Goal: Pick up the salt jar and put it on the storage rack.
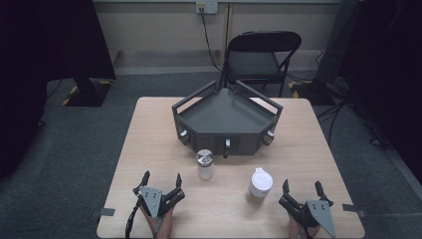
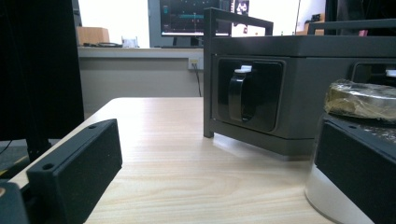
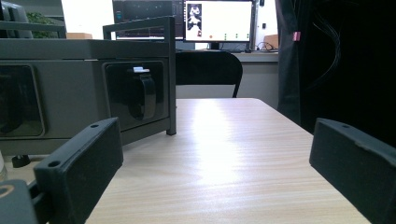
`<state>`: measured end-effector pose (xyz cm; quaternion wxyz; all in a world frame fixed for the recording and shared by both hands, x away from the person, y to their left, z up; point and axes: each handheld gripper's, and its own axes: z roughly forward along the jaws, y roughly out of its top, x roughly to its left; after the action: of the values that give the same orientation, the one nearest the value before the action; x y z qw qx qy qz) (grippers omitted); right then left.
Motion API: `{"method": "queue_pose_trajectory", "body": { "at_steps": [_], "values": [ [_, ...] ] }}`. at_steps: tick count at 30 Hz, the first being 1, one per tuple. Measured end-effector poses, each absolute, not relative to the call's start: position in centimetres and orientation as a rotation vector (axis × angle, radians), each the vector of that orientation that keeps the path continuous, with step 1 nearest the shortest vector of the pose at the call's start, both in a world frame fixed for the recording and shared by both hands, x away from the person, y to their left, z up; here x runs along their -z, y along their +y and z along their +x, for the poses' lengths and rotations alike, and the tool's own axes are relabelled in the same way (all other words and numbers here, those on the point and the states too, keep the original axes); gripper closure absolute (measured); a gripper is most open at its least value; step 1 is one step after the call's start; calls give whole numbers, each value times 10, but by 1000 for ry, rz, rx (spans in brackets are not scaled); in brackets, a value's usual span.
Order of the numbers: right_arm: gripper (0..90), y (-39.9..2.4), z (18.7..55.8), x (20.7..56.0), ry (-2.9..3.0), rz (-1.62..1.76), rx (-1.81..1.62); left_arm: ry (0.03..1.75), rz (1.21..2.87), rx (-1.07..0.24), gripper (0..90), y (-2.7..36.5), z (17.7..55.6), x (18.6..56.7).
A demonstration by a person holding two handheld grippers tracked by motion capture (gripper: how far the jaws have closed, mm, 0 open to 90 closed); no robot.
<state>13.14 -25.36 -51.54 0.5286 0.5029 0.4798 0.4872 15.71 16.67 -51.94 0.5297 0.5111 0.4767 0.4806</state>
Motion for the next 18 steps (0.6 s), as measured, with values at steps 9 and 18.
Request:
{"method": "queue_pose_trajectory", "body": {
  "at_steps": [9,18],
  "values": [
    [14,-254,131,516,1148,1199,-1163,1135,1218,-1151,0,167,156,520],
    [14,-254,131,516,1149,1198,-1163,1135,1218,-1151,0,167,157,520]
  ]
}}
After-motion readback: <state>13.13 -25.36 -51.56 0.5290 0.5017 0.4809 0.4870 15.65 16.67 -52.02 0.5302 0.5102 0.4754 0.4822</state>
